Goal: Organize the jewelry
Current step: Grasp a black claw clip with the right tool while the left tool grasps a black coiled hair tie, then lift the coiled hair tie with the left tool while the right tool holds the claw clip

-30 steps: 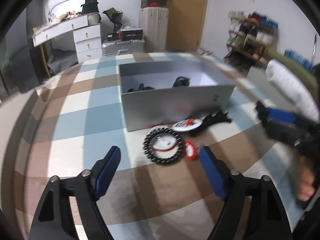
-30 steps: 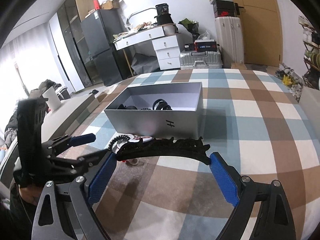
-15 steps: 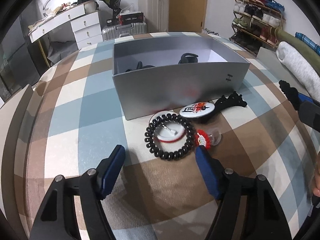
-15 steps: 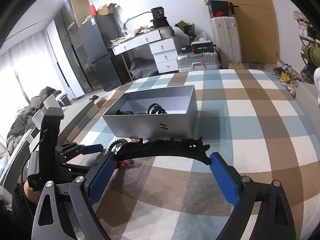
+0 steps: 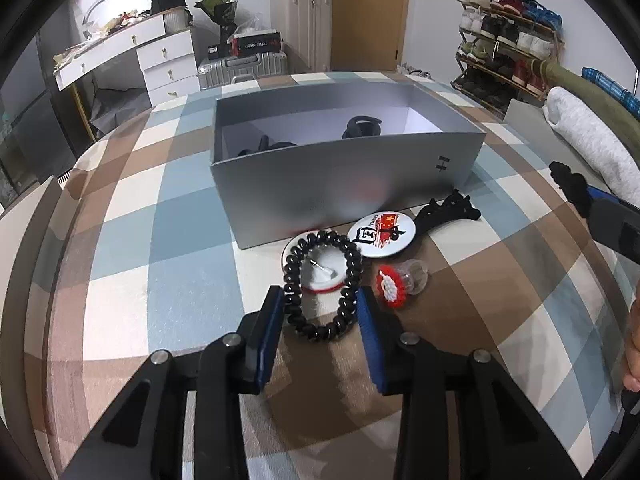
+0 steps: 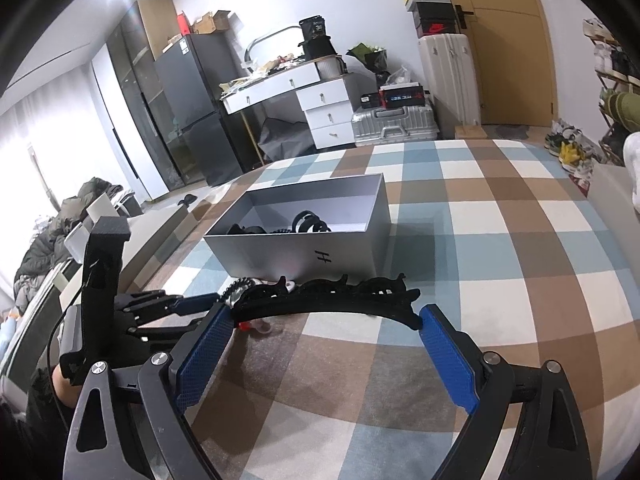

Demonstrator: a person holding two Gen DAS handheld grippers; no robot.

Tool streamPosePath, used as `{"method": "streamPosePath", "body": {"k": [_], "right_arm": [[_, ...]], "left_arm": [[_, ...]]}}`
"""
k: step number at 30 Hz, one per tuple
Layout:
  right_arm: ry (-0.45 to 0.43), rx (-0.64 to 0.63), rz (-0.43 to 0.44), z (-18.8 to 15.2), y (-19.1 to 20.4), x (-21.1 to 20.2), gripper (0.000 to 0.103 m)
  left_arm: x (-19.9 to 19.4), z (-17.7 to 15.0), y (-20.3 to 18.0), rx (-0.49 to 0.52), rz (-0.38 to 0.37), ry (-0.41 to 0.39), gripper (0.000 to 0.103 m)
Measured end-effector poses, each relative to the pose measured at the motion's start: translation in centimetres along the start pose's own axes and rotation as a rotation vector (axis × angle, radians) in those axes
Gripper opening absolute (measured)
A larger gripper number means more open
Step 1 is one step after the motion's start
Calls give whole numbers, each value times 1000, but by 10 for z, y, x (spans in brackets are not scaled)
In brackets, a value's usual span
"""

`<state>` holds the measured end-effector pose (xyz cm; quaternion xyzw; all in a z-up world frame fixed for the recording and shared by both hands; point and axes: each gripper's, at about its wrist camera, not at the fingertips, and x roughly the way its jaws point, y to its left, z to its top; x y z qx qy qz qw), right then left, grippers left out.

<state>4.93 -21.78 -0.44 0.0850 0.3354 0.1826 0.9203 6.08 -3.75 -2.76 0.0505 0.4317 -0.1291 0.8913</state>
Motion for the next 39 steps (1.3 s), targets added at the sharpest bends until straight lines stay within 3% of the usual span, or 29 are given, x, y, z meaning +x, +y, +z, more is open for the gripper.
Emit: {"method": "streamPosePath", "body": {"k": [39], "right_arm": [[13,0,-3,-3,1,5,94]], "left_arm": [[-24,0,11,-52,-12,-121,25]]}}
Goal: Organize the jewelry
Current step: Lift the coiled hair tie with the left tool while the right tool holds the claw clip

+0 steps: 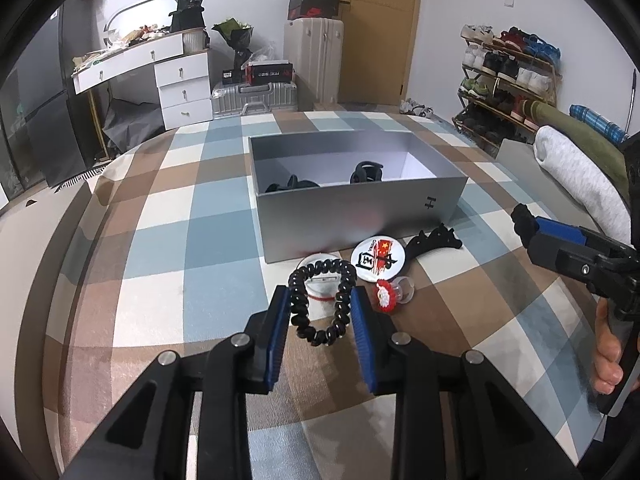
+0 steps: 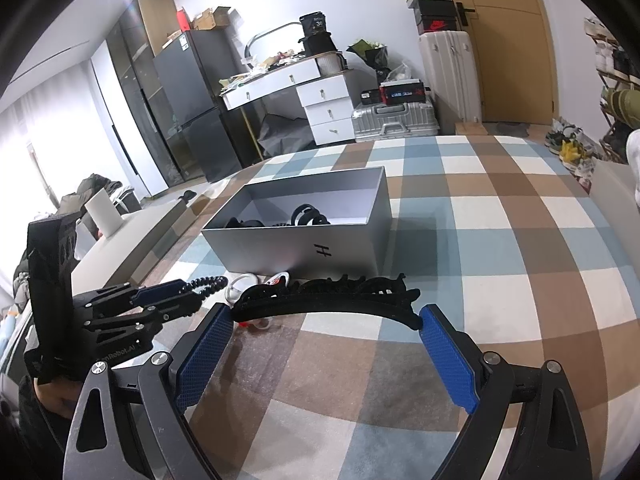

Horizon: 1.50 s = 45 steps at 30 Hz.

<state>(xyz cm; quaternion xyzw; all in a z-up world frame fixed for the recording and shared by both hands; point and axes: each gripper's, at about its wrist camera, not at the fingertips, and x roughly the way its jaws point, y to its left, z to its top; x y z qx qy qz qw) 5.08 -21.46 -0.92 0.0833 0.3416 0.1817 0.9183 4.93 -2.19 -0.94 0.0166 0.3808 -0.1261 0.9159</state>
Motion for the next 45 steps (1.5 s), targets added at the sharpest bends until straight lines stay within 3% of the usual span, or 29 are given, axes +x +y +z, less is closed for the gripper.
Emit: {"method": "streamPosePath", "body": {"k": [9,11,12,23,29,32,35,37,38,42,45], "right_arm": [[0,7,2,0,-1,-1,94],[4,8,4,0,-1,0,94],[7,8,4,0,-1,1,94],[20,-11,0,1,7,3,94],[25,-18,1,1,8,5,94],[25,-18,0,1,6,6,94],[28,-12,-3,1,5,6,94],[28,-7,-4,1,3,6,94],[27,-5,-5,1,2,6,94],[31,-2,-2,-1,0,7,94],[33,-7,-2,-1,0,8,94]], "left_arm": [[-3,5,1,-8,-8,-37,24],[-4,6,1,-5,-13,-44,3],[-4,8,2,-9,-19,-40,1],[10,0,3,-3,-42,11,1],[24,1,-8,56,-30,66,2],[24,3,-13,73,-15,71,11],[17,5,-13,78,-3,51,31],[18,5,-6,41,0,51,63],[19,6,0,6,-6,45,68],[30,7,16,-91,-34,89,70],[36,7,10,-64,-13,111,70]]}}
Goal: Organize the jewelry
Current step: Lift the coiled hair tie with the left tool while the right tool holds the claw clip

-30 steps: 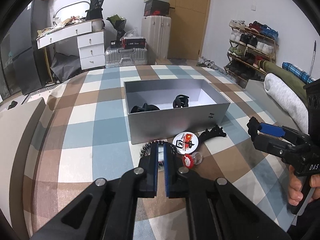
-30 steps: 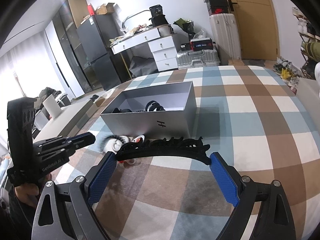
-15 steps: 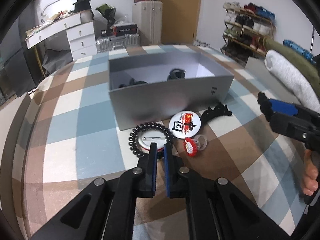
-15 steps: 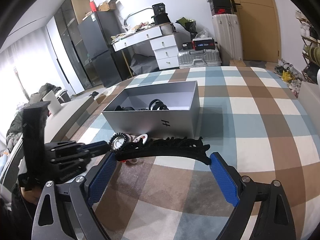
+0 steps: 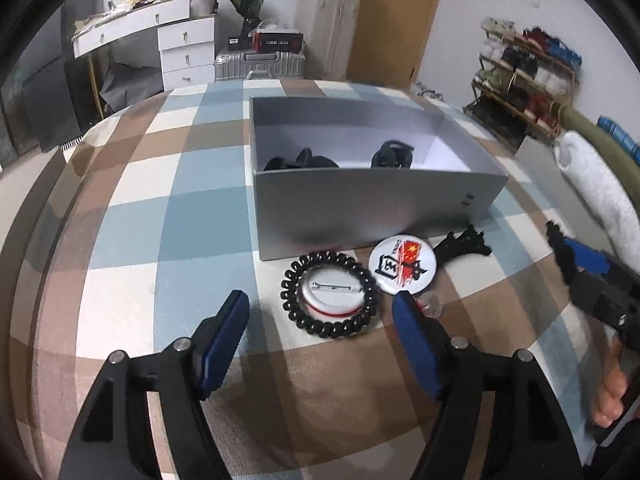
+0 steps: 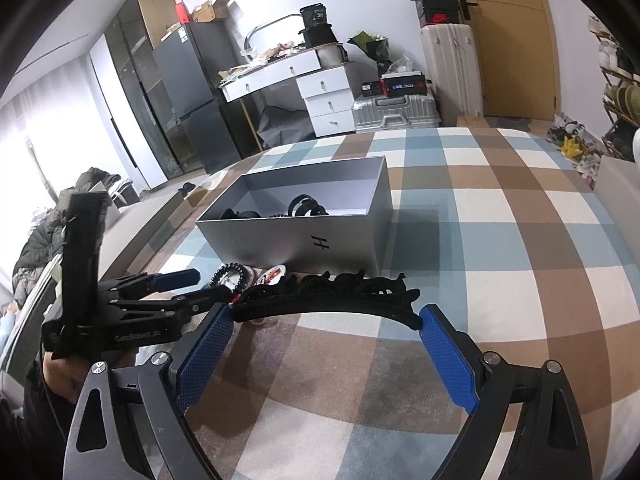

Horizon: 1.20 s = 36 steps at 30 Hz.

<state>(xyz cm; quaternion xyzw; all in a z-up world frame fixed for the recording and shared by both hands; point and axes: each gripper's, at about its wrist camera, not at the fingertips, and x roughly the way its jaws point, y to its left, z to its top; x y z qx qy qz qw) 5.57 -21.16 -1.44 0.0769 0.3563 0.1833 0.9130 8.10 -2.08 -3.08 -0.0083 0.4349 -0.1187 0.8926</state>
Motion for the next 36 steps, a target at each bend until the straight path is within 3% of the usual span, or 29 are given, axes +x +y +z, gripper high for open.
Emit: {"method": "streamPosePath", "body": {"k": [5,6,7,9,10,12,20,21,22,32,36], "right_arm": [[0,5,-1,1,-2,0,94],[0,5,-2,1,-2,0,94],[0,5,-2,1,-2,0,94],[1,5,-2,1,-2,0,94],[1,4,-1,1,-2,0,94],[2,1,-1,1,-1,0,94],[-9,-9,-1,2,4,-4,94],[-10,-10,-1,1,5,-5,94],[-11,-12,0,1,6,-5,94],[-12,-24,4,1,13,-8,94],[-8,-22,5,1,12,-6,94]], "left_arm": [[4,-4,-18,88,38,34,69],[4,-4,-21,104,43,34,62],[4,-3,-22,111,46,30,47],[2,-3,-21,119,53,23,40],[0,-3,-19,113,47,17,29],[-6,-5,-15,105,38,0,23],[-25,-6,-11,83,16,-59,21],[-26,-6,-11,82,8,-64,6],[-27,-5,-12,84,8,-61,2],[-17,-8,-10,80,1,-29,2],[-13,-5,-16,126,27,-15,21]]}}
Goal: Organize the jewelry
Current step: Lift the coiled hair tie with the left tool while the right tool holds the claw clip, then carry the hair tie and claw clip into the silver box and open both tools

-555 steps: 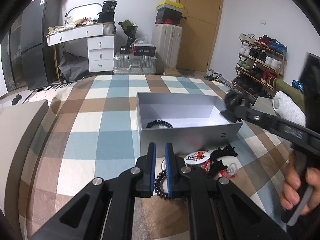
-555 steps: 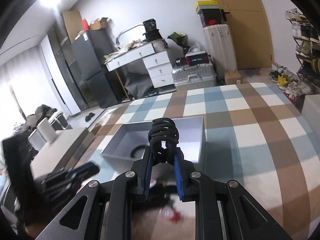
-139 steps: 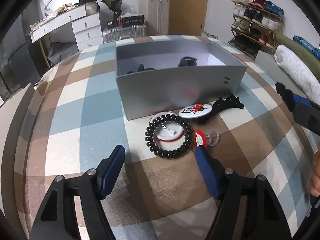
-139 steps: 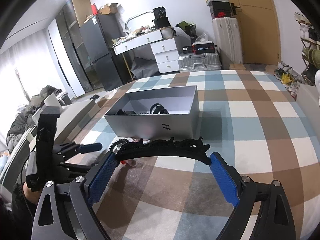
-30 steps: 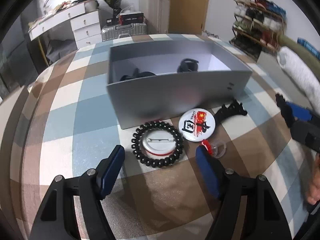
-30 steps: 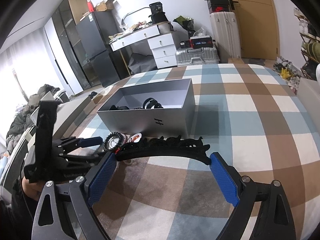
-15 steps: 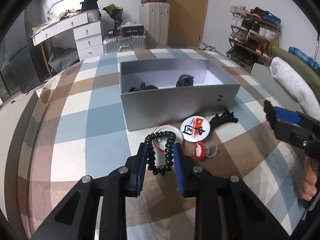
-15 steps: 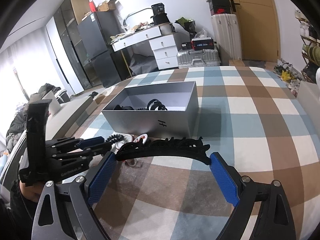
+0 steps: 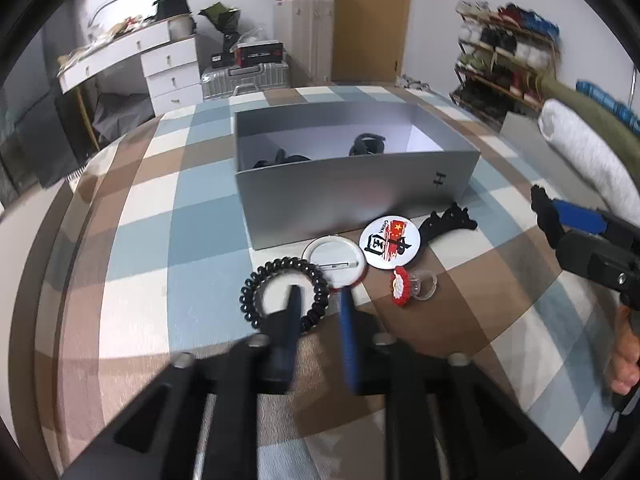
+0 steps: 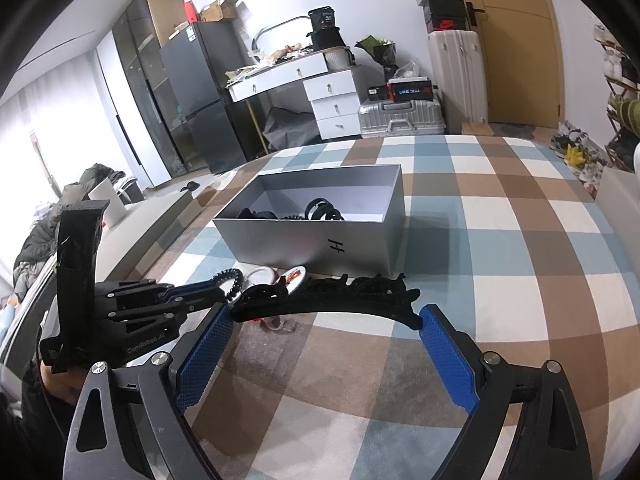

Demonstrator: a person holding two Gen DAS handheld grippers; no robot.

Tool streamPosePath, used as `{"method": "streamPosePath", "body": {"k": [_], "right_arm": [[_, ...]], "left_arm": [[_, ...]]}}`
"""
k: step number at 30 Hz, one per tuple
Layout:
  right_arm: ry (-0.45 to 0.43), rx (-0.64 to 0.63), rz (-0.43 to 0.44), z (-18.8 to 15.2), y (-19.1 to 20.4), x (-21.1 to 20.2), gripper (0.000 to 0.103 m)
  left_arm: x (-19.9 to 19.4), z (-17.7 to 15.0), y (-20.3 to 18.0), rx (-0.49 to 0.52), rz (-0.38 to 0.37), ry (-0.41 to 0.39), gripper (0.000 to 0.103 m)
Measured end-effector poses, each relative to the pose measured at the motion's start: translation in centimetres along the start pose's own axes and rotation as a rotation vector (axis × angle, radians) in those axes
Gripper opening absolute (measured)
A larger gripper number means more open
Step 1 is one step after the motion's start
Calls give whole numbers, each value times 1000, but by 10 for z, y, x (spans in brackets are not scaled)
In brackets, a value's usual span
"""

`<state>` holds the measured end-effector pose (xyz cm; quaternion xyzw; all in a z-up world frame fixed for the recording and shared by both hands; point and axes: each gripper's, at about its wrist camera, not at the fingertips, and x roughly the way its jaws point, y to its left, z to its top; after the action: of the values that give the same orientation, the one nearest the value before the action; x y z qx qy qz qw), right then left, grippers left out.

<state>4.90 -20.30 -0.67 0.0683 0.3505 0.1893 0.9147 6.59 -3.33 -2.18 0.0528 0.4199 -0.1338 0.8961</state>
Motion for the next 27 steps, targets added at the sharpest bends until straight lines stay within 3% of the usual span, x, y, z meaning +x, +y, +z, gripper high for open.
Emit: {"method": "streamPosePath", "body": {"k": [6,9,20,27], "right_arm": [[4,6,0,-1,-3,2,94],[6,9,-3,-1,-5,2,94],[3,9,2,-1,-6,2,94],[-24,9,29,4,-1,-3,94]], "left_arm": [[14,1,-1,38,21,52,21],[13,1,-1,46,5,51,5],[-21,-1,6,-2,-35,-53,4],[-45,12,6,-40,-73,-172,4]]}}
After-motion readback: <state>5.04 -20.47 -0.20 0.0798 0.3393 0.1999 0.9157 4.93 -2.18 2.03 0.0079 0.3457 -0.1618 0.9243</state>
